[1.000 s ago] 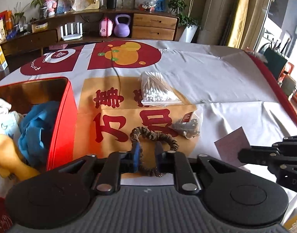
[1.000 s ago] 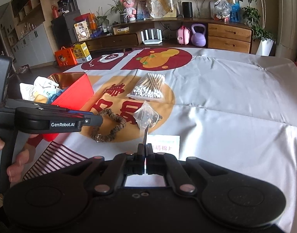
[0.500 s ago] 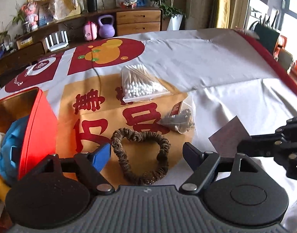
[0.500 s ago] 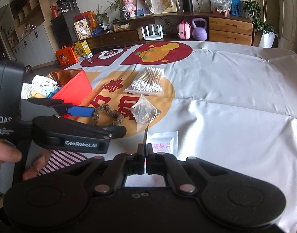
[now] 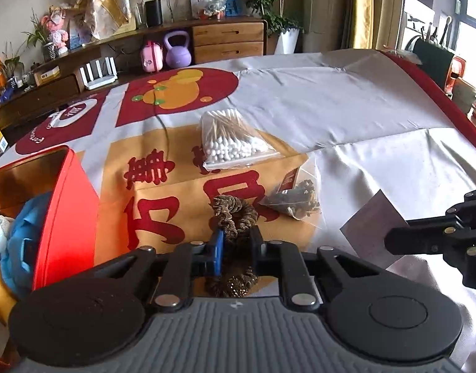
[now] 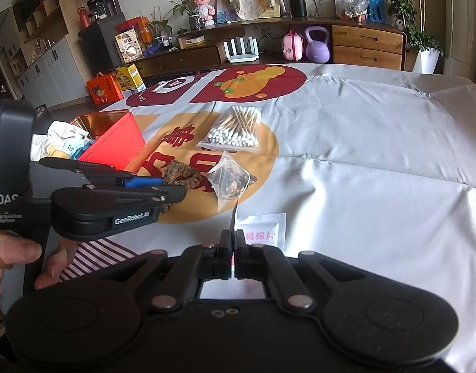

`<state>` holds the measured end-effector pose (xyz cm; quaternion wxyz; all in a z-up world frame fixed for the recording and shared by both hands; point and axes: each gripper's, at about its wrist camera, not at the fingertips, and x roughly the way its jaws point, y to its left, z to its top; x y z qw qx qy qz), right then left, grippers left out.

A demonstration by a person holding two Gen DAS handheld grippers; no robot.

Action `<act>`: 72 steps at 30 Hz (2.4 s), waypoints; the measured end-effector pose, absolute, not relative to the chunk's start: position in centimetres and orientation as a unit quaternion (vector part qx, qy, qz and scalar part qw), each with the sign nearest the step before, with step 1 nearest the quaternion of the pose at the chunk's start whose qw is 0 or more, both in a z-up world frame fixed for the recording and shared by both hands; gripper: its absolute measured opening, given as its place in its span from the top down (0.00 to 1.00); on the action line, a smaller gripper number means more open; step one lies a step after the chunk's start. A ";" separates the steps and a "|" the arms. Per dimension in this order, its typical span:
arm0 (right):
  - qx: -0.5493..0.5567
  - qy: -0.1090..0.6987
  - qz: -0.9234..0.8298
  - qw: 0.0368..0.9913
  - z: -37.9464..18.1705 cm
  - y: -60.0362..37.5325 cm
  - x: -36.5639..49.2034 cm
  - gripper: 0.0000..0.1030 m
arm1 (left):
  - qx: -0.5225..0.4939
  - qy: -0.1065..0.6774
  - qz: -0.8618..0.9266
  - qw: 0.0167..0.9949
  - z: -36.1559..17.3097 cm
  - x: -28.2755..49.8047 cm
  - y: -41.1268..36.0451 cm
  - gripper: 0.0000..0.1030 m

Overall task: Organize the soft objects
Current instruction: 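Lift the bracelet with the left gripper and carry it over the tin, then lower the brown beaded bracelet into the tin and open the left gripper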

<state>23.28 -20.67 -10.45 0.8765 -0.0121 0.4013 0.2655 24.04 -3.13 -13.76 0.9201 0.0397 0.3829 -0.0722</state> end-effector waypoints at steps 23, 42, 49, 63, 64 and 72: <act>0.036 0.368 0.317 0.874 -2.7 -18.0 19.5 0.99 | -0.054 0.358 -0.059 0.930 -5.6 17.9 2.6 0.85; 0.039 0.341 0.375 0.861 3.3 -10.1 18.4 0.99 | -0.051 0.318 -0.019 0.946 1.2 14.5 9.9 0.85; 0.043 0.344 0.386 0.855 3.8 -7.0 19.2 0.99 | -0.047 0.309 -0.002 0.950 2.6 14.6 13.2 0.85; 0.023 0.374 0.379 0.846 1.3 -1.0 22.8 0.99 | -0.078 0.315 0.005 0.946 1.4 18.1 18.9 0.85; 0.024 0.377 0.379 0.845 1.0 -0.7 23.2 0.99 | -0.085 0.317 0.004 0.945 1.0 18.6 19.3 0.85; 0.026 0.410 0.372 0.832 -2.2 1.2 25.6 0.99 | -0.103 0.336 -0.004 0.936 -2.1 21.3 20.4 0.85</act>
